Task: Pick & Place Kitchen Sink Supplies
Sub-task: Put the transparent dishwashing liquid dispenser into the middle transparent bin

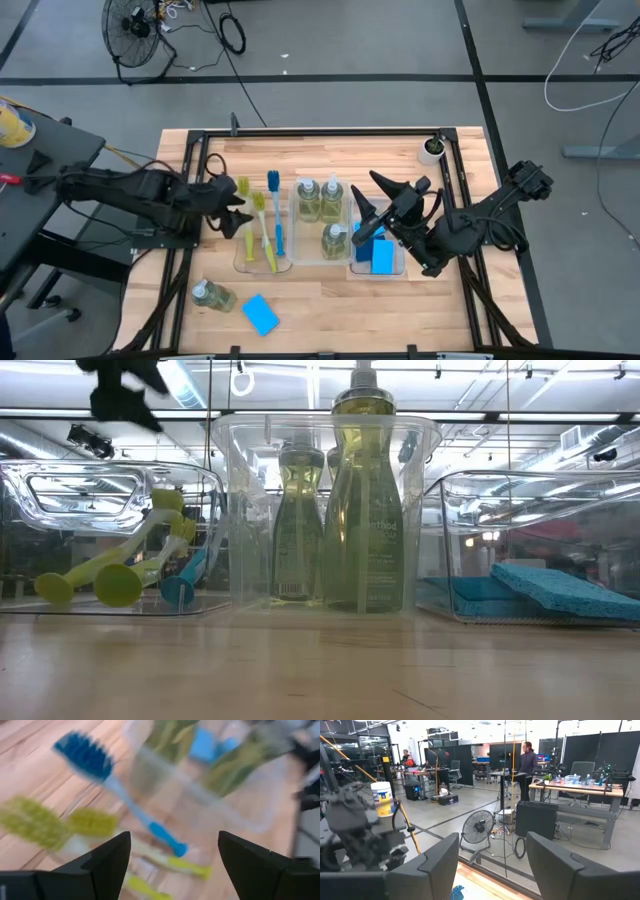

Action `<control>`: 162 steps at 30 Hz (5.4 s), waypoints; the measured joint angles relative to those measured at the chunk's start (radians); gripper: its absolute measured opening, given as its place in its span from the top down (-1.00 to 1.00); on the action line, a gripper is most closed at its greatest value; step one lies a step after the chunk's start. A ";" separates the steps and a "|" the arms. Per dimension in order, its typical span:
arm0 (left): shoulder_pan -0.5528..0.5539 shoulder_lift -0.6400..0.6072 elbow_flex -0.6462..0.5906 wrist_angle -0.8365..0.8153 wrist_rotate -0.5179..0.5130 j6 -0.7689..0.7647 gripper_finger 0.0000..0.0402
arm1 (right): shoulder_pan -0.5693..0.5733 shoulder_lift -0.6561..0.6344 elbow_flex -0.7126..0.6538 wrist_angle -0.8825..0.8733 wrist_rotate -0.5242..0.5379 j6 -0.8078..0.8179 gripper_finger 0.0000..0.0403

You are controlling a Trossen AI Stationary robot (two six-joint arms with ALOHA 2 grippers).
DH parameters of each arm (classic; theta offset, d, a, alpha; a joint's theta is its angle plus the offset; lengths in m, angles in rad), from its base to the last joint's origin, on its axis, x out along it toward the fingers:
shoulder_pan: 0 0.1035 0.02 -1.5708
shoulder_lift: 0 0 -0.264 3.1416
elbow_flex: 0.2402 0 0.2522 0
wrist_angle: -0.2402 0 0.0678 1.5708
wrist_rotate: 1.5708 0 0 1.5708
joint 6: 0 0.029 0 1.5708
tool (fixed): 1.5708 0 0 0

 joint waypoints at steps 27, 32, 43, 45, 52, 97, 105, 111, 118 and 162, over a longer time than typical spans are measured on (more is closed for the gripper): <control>-0.403 0.003 0.142 0.152 0.013 -0.120 -0.51 | 0.035 0.000 0.000 -0.001 0.001 -0.010 -0.15; -0.436 0.003 0.142 0.224 0.029 -0.092 -0.51 | 0.035 0.000 0.000 -0.001 0.002 -0.010 -0.15; -0.527 0.003 0.142 0.226 0.172 -0.156 -0.51 | 0.035 0.000 0.000 0.000 0.003 0.002 -0.15; -0.546 0.003 0.142 0.225 0.202 -0.157 -0.51 | 0.035 0.000 0.000 0.000 0.003 0.002 -0.15; -0.588 0.003 0.142 0.133 0.338 -0.282 -0.51 | 0.035 0.000 0.000 0.000 0.003 0.002 -0.15; -0.626 0.278 0.513 -0.600 0.372 -0.680 -0.51 | 0.033 0.000 0.000 -0.045 0.004 0.002 -0.15; -0.658 0.285 0.513 -0.534 0.353 -0.824 -0.51 | 0.033 0.000 0.000 -0.051 0.003 0.005 -0.15; -0.660 0.285 0.513 -0.454 0.342 -0.832 -0.51 | 0.033 0.000 0.000 -0.056 0.003 0.005 -0.15; -0.661 0.297 0.513 -0.456 0.344 -0.851 -0.51 | 0.033 0.000 0.000 -0.060 0.003 0.005 -0.15; -0.663 0.534 0.512 -0.580 0.360 -0.899 -0.51 | 0.033 0.000 0.000 -0.091 -0.002 0.002 -0.15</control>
